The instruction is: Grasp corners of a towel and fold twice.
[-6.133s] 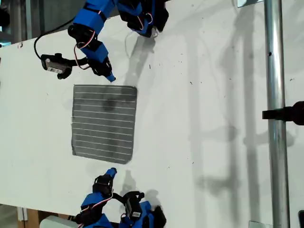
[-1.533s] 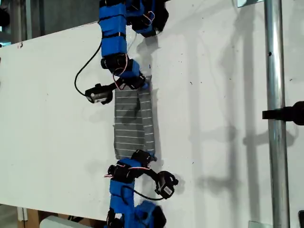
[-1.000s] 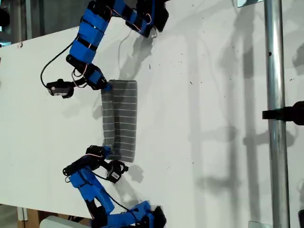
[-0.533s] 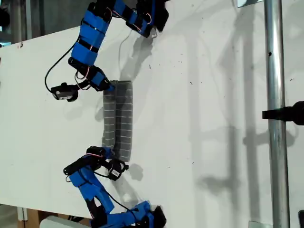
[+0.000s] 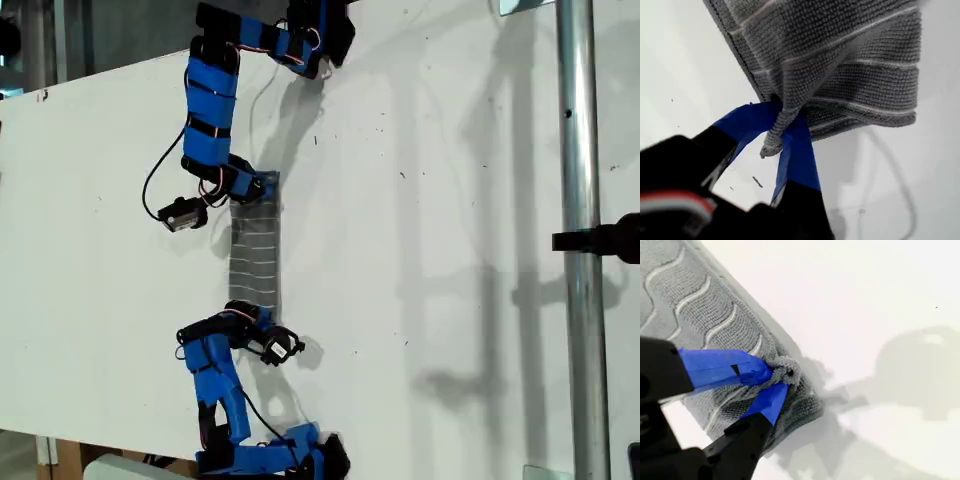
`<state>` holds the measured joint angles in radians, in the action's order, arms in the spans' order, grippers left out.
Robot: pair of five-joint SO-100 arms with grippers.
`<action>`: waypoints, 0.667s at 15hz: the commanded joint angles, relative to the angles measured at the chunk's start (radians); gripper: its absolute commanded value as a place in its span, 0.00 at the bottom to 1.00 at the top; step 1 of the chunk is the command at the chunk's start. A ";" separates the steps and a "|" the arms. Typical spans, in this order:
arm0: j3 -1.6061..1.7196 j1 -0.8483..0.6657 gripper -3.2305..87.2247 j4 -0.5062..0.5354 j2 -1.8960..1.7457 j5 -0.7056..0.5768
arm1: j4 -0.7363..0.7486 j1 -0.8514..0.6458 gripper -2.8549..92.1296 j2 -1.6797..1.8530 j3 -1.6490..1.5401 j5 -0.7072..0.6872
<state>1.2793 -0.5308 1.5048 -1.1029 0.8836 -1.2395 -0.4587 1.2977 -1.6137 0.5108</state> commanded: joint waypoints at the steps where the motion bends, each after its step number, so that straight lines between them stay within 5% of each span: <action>1: 0.015 -0.078 0.09 -0.021 0.035 -0.006 | 0.035 -0.051 0.03 -0.031 0.018 0.000; 5: 0.009 -0.112 0.30 0.097 -0.067 -0.011 | -0.051 -0.129 0.25 0.037 0.015 0.026; 8: 0.074 -0.107 0.29 0.167 -0.281 -0.006 | -0.175 -0.164 0.36 0.201 0.006 0.026; 10: 0.227 -0.086 0.28 0.170 -0.523 0.015 | -0.267 -0.190 0.35 0.382 -0.071 0.038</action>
<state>1.4419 -0.6274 1.6567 -1.4281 0.8820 -1.4465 -0.6274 1.5140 -1.6567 0.5354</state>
